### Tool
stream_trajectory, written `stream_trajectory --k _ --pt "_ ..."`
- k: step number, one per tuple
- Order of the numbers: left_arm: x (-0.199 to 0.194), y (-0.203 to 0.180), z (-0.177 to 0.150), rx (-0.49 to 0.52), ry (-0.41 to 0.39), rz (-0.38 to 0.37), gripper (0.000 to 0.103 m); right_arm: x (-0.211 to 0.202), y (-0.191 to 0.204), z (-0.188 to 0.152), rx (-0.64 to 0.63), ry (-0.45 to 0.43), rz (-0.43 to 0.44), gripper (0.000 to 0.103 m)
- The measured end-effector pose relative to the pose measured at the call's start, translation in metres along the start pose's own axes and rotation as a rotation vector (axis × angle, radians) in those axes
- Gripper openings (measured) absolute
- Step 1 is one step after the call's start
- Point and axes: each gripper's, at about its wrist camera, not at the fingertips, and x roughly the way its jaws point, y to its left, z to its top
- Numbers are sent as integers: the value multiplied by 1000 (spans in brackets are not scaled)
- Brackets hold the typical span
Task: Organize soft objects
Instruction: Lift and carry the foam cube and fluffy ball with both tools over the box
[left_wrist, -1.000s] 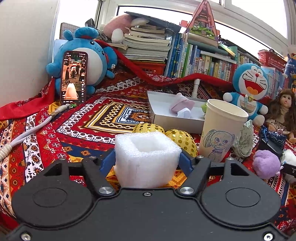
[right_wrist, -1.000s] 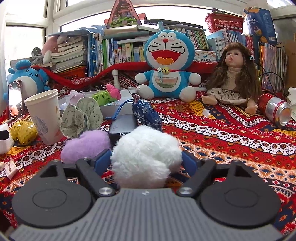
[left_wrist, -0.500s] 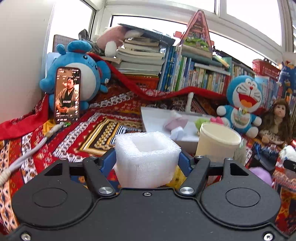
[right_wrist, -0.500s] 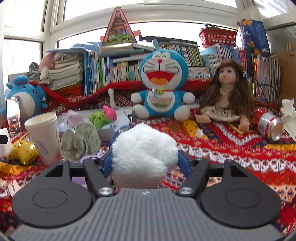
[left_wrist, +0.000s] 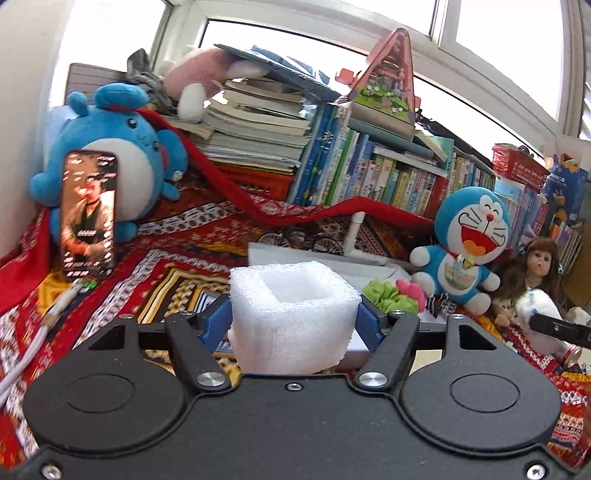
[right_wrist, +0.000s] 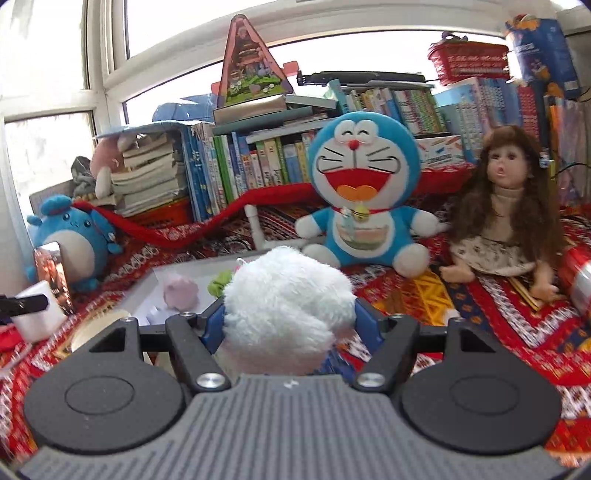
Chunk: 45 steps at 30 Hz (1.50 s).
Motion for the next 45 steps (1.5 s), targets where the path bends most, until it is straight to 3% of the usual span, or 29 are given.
stream_trajectory --k 5,10,17,30,45 --pt "20 -8 25 17 -23 -46 67 24 8 25 -4 16 42 72" --pt "52 -13 52 -10 28 -111 67 47 16 45 9 46 96 73" --pt "112 -24 81 -23 121 -139 67 93 30 73 20 130 150 73" --pt "220 -33 101 27 298 -119 68 191 72 82 -216 284 109 73" --pt "292 -25 86 -10 398 -119 67 270 66 67 -225 385 87 73"
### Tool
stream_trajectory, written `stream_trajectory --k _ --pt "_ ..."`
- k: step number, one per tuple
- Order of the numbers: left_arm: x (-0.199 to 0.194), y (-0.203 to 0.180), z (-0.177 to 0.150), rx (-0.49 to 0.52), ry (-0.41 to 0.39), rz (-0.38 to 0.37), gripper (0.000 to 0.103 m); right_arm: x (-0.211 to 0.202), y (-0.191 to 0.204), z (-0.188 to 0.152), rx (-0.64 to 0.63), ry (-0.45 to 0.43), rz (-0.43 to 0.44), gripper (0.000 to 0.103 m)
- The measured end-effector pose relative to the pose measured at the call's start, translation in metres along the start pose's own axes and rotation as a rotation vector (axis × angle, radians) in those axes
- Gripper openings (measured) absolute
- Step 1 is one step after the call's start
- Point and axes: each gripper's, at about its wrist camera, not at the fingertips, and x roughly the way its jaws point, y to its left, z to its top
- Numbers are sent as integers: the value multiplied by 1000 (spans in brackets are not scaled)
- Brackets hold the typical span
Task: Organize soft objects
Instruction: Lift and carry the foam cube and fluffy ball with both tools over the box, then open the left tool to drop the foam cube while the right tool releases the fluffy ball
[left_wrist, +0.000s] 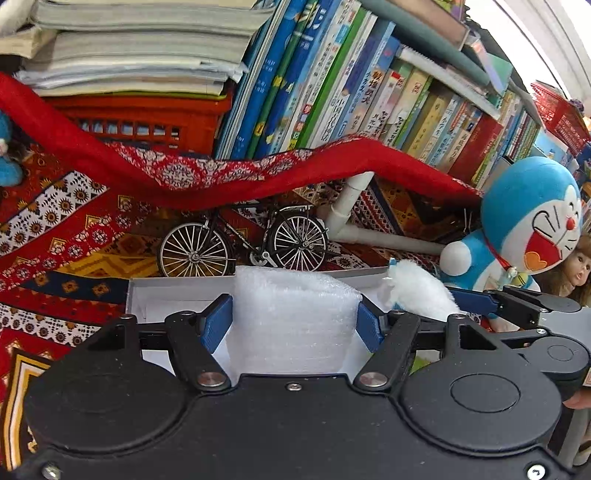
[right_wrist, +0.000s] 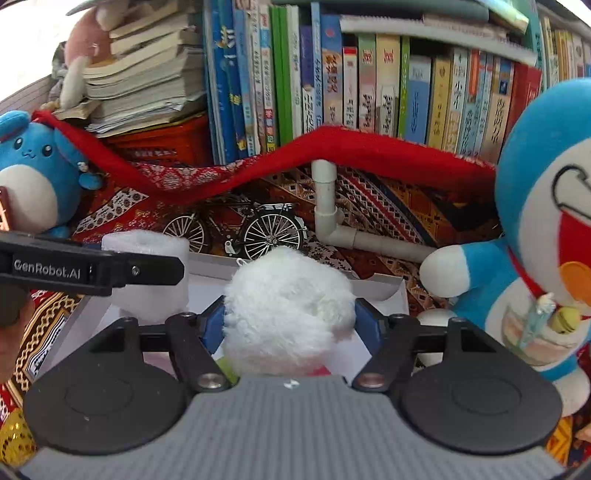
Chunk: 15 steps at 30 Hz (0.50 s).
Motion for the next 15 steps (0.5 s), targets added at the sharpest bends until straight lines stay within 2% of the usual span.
stream_trajectory --k 5,6,9,15 --pt "9 1 -3 10 18 5 66 15 2 -4 -14 33 -1 73" --pt "11 1 -4 14 25 7 62 17 2 -5 -17 38 -4 73" --pt "18 2 -9 18 51 19 59 23 0 -8 -4 52 -3 73" --pt "27 4 -16 16 71 18 59 29 -1 -13 1 69 -6 73"
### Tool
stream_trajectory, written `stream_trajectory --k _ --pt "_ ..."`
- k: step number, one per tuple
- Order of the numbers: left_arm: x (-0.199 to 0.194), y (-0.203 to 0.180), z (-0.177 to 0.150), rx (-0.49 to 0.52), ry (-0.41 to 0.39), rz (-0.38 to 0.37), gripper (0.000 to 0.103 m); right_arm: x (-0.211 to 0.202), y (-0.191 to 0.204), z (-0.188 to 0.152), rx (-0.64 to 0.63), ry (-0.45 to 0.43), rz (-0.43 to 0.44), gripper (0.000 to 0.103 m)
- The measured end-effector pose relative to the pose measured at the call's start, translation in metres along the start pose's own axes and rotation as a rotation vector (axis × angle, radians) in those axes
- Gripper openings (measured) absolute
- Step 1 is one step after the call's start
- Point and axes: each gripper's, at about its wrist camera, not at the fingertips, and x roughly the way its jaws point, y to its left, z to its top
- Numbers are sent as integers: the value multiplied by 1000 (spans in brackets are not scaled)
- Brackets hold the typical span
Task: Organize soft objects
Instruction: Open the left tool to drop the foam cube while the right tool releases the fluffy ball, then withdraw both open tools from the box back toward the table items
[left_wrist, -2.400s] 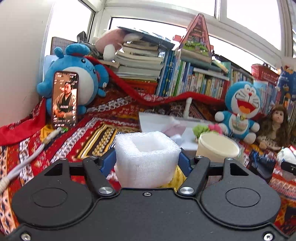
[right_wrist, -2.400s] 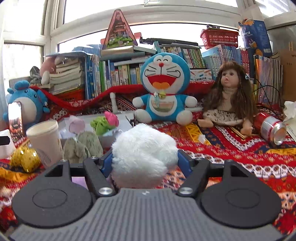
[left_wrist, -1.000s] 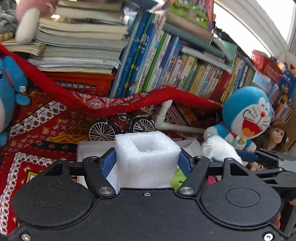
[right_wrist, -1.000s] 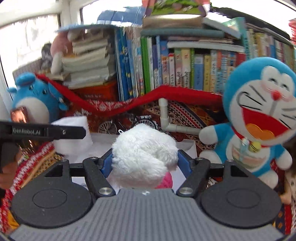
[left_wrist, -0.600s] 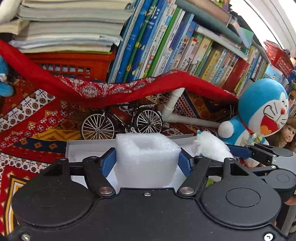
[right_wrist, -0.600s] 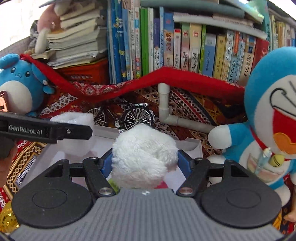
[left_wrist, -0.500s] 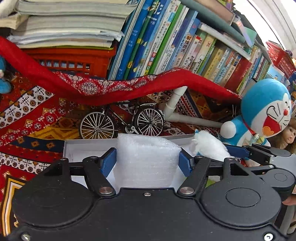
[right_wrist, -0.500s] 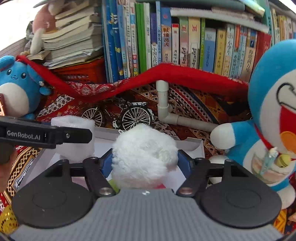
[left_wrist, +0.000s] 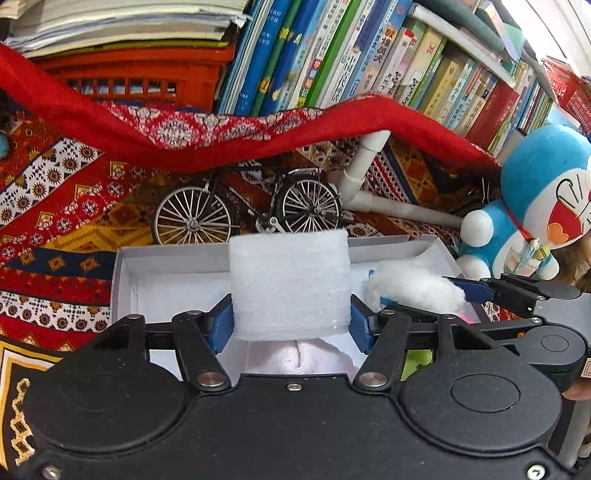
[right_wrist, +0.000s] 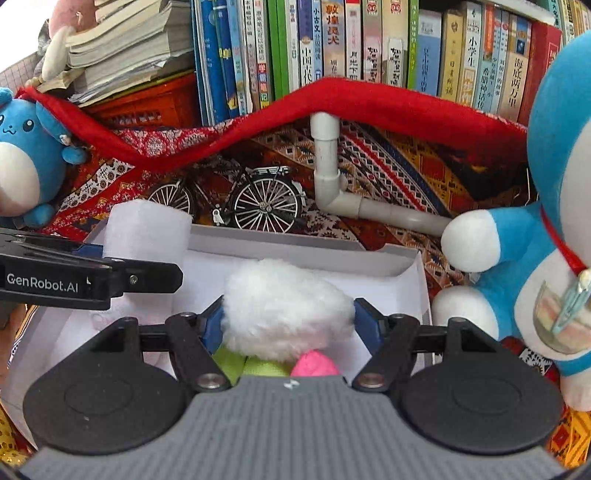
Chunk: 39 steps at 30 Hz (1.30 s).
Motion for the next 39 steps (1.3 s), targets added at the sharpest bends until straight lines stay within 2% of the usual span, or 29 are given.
stream_trajectory --k 3,4,7,11,16,23,29,39 --pt "2 0 -2 -2 6 4 59 0 1 1 -3 3 -2 73" --pt "2 0 -3 -2 5 4 59 0 1 1 -1 3 -3 76" --pt "1 1 -3 -6 5 4 64 -1 0 2 7 4 -10 82" --pt "-4 2 -3 -23 1 -8 72 -7 -3 1 31 -6 -8 82" --pt "-18 1 -6 -34 -16 5 76 -25 -4 1 42 -39 -12 86" --pt "-54 1 -15 -64 -69 2 80 -65 -3 -4 56 -95 -16 87" --pt "-89 -11 -34 -2 -132 21 81 -104 2 -20 35 -155 -15 88" --pt "-156 -31 -68 58 -232 -4 84 -166 7 -55 34 -264 -5 92"
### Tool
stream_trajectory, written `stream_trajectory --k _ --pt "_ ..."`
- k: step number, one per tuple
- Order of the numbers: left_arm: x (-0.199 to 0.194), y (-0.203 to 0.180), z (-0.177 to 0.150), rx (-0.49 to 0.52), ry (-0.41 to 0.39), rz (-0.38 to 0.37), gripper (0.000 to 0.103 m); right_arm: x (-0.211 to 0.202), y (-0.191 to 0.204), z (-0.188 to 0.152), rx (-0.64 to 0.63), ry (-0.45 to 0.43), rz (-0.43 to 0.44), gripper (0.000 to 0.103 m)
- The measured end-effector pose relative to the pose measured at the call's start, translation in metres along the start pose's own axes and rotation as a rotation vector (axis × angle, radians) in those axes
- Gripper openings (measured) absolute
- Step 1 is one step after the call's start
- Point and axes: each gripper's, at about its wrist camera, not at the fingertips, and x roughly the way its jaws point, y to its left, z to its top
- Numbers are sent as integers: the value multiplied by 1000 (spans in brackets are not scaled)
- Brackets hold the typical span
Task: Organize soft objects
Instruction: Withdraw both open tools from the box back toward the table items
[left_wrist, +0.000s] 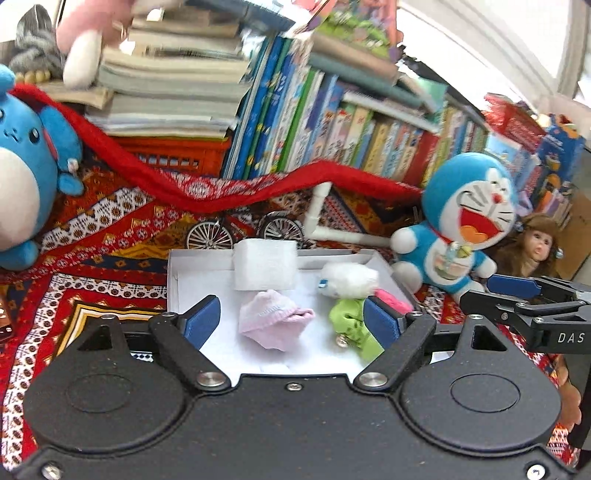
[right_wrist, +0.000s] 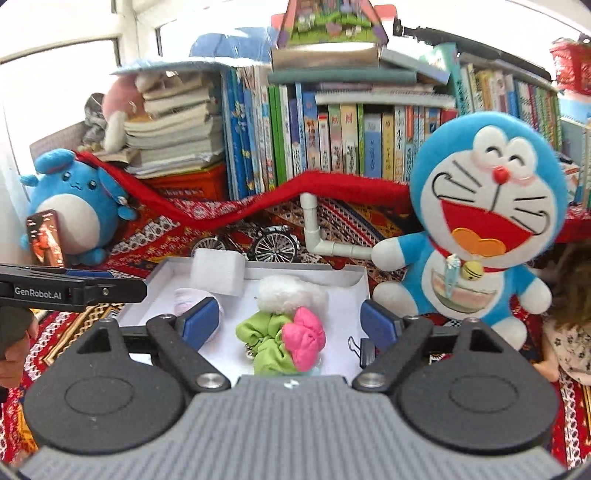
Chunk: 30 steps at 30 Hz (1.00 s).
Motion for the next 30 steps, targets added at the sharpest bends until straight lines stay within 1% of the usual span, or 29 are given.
stream_trajectory --k 2,8,10,12,19,30 --pt "-15 -5 -6 13 -25 -8 85 -15 2 -7 -4 -29 2 93" --pt "-53 -8 -28 -21 -70 -47 86 -53 10 -28 -37 -114 -9 99" --pt "-65 -9 -38 -18 -86 -54 87 -64 13 -35 -50 -141 -8 102" --pt "-75 -10 -46 -12 -103 -56 87 -73 15 -43 -56 -164 -7 103" --pt "-106 -16 -75 0 -151 -79 89 -91 24 -67 -74 -188 4 103" --pt "-137 -28 -110 46 -199 -94 91 -106 33 -99 -81 -213 9 103"
